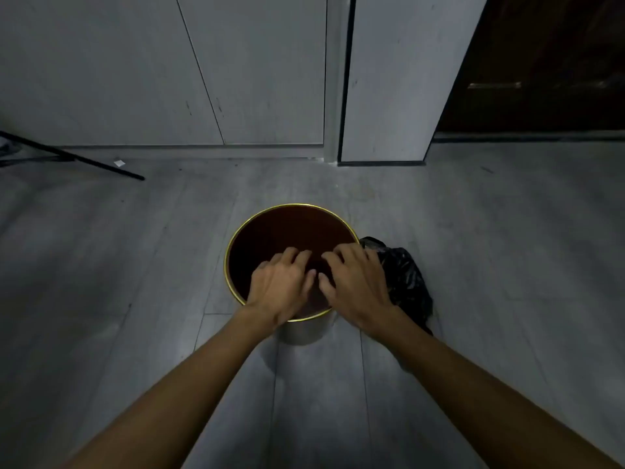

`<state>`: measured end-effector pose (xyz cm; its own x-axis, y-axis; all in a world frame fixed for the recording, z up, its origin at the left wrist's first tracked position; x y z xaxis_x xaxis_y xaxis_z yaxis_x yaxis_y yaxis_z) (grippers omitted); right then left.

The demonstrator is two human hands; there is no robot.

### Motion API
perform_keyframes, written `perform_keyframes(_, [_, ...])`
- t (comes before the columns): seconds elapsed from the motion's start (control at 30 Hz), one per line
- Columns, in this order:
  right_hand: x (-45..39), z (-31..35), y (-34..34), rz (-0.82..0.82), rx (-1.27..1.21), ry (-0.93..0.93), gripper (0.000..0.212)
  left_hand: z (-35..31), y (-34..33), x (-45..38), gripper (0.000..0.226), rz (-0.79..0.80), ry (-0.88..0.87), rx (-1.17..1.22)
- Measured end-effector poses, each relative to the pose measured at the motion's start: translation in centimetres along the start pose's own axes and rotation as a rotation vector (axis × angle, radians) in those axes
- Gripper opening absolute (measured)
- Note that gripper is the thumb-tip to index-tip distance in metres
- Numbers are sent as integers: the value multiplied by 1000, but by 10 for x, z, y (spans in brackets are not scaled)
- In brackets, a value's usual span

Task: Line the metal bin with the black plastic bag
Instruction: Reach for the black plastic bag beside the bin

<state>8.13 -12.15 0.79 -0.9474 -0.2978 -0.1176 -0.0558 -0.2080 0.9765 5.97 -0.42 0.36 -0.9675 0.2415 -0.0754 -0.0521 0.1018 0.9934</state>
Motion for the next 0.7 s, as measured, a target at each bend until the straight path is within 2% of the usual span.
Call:
perform_keyframes(0.1, [2,1,-3,-15,1,5,37,-10,1,3,41,-60,-28,115])
perform_keyframes(0.2, [2,-6,-8,9,-13,-13,36,-31,0,7,30,-34,-75,224])
perform_keyframes(0.33, [8,-25,-5,-21,-107,-54,37,-54,-6,8,32,71,-156,169])
perform_keyframes(0.47, [11,-31,-4,-37,-94,-71,29,-64,-12,6,38,73,-187,129])
perform_keyframes(0.7, [11,-28,-2,17,-3,-62,32,-62,-30,14,21,151,-187,41])
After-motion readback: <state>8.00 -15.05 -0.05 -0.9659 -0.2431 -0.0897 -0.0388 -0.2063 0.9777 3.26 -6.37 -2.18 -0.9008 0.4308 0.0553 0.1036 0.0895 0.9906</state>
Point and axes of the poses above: each hand's wrist, its own x-axis away from the middle knuckle, its own y-axis out of the back of the hand, z = x × y, the point moved 6 cm from there along -x, towards the middle knuckle, and after that the axes turned 10 degrees about -y, right-handed, at the moved point
